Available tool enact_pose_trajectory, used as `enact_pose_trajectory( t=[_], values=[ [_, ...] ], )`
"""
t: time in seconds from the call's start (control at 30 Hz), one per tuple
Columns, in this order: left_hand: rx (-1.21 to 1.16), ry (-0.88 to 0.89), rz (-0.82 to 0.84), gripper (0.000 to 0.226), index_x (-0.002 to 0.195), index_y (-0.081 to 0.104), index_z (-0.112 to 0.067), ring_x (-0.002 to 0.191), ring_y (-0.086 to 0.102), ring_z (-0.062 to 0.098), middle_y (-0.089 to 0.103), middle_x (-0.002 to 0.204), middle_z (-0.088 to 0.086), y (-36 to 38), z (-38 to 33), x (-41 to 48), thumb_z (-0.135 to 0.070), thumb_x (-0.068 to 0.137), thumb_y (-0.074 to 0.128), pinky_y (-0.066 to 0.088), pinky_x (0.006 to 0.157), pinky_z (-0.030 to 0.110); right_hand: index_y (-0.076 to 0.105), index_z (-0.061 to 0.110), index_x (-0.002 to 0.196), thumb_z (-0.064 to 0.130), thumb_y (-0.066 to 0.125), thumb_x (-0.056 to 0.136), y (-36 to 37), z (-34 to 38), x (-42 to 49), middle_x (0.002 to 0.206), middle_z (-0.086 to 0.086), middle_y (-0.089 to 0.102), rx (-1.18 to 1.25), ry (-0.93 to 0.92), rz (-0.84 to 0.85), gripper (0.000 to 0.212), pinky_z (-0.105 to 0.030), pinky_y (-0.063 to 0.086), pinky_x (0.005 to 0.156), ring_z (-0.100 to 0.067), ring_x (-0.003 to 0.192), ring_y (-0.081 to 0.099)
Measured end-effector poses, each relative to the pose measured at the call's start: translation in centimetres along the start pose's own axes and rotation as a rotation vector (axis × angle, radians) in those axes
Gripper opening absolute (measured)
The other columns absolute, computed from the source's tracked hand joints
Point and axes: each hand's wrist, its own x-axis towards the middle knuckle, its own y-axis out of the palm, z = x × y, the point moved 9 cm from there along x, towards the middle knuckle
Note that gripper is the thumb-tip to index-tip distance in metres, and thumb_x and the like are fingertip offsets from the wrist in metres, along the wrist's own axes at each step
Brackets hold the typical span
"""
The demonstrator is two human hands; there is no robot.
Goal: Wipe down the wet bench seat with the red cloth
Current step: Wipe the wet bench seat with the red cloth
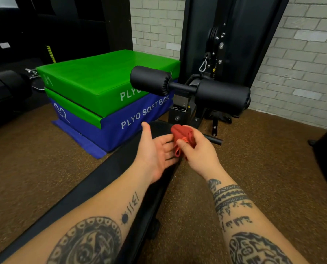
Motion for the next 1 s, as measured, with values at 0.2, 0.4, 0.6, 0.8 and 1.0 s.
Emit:
enact_pose_trajectory(
  t=[0.2, 0.4, 0.6, 0.8, 1.0],
  values=[
    [0.974, 0.316, -0.494, 0.041, 0.125, 0.067, -0.029, 0.112, 0.063, 0.018, 0.070, 0.122, -0.008, -10.7, -6.3, -0.8, -0.047, 0.089, 0.058, 0.047, 0.102, 0.038, 0.059, 0.033, 0.117, 0.020, 0.055, 0.100, 0.9, -3.1, 0.9, 0.103, 0.022, 0.064, -0.024, 0.142, -0.119, 0.022, -0.025, 0.044, 0.101, 0.004, 0.102, 0.060],
    [1.486, 0.274, -0.486, 0.041, 0.133, 0.060, -0.037, 0.140, 0.041, 0.021, 0.048, 0.151, -0.009, -16.5, -4.4, -1.2, -0.043, 0.092, 0.054, 0.035, 0.113, 0.046, 0.055, 0.018, 0.136, 0.014, 0.055, 0.098, 7.6, -4.3, 1.3, 0.140, -0.007, 0.056, -0.526, 0.022, 0.184, 0.038, -0.033, 0.034, 0.110, -0.026, 0.137, 0.044],
    [1.523, 0.343, -0.513, 0.043, 0.134, 0.057, -0.038, 0.145, 0.031, 0.021, 0.040, 0.156, -0.013, -16.2, -4.2, -1.7, -0.046, 0.092, 0.055, 0.027, 0.116, 0.053, 0.069, 0.028, 0.103, 0.007, 0.059, 0.096, 5.9, -3.4, -1.6, 0.094, 0.018, 0.072, -0.282, 0.097, 0.559, 0.025, -0.012, 0.048, 0.079, 0.010, 0.087, 0.066],
    [1.560, 0.345, -0.513, 0.045, 0.136, 0.055, -0.036, 0.146, 0.030, 0.022, 0.038, 0.157, -0.012, -16.1, -3.9, -1.8, -0.046, 0.092, 0.054, 0.026, 0.115, 0.052, 0.067, 0.037, 0.103, 0.016, 0.062, 0.095, 1.4, -4.3, -0.8, 0.094, 0.017, 0.072, -0.438, 0.106, 0.436, 0.023, -0.023, 0.053, 0.083, -0.001, 0.091, 0.068],
    [1.555, 0.340, -0.498, 0.047, 0.137, 0.054, -0.036, 0.147, 0.027, 0.021, 0.036, 0.158, -0.012, -16.1, -3.9, -1.7, -0.046, 0.092, 0.054, 0.024, 0.116, 0.053, 0.066, 0.029, 0.098, 0.001, 0.051, 0.097, 3.5, -1.9, 4.3, 0.099, 0.012, 0.074, 0.016, 0.064, -0.034, 0.032, -0.021, 0.051, 0.096, 0.006, 0.094, 0.067]
  ],
)
